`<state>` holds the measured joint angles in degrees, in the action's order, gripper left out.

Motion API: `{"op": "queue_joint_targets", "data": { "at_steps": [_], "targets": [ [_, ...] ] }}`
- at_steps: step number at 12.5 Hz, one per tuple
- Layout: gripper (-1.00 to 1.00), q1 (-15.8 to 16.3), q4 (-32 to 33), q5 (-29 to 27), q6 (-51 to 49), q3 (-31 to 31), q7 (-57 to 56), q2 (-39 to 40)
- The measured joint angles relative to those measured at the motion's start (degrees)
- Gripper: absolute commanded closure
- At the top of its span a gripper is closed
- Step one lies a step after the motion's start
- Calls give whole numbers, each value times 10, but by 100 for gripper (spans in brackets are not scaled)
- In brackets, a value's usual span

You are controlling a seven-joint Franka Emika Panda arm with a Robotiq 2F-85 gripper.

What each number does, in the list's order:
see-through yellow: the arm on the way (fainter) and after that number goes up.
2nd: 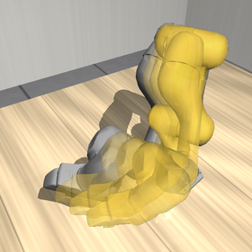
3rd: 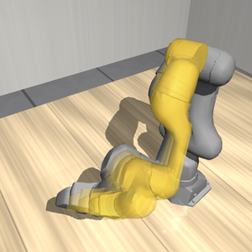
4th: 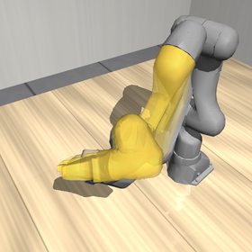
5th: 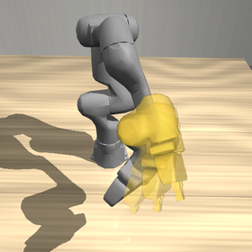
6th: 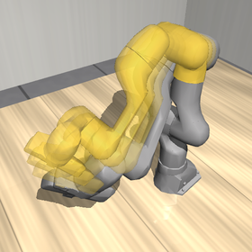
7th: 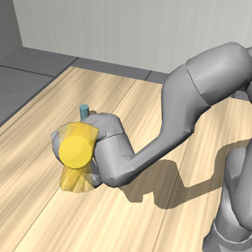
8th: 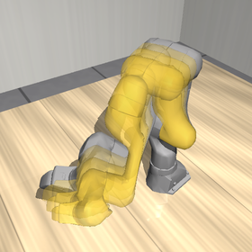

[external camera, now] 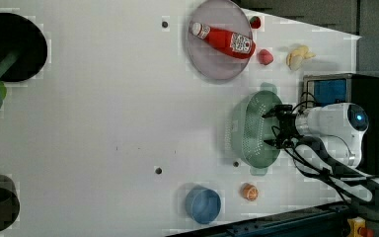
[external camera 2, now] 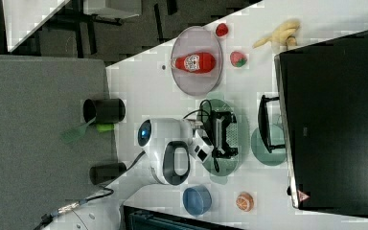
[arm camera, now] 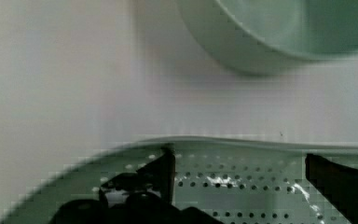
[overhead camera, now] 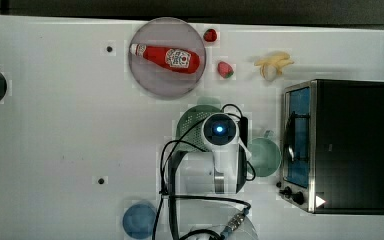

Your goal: Drag strainer left to right.

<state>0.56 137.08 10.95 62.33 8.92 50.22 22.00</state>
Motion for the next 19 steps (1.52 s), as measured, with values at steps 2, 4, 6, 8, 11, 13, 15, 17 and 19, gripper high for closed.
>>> {"op": "queue_joint_targets", "data": {
  "at_steps": [2, 4, 6, 8, 11, 13, 15, 17, 19],
  "targets": [
    [-100, 6, 1, -17, 1, 16, -6, 2],
    [-100, 5, 1, -13, 3, 23, -16, 0],
    [-100, 1, 6, -10, -8, 20, -74, -12],
    [-100, 2, 15, -14, -18, 9, -139, -41],
    [-100, 3, 9, -22, -135, -18, -244, -129],
    [-100, 6, -21, -36, -237, -31, -279, -211],
    [-100, 8, -73, -58, -319, -39, -308, -293],
    [-100, 6, -140, -66, -418, -40, -353, -355],
    [-100, 8, -190, -70, -463, -33, -418, -396]
  ]
}}
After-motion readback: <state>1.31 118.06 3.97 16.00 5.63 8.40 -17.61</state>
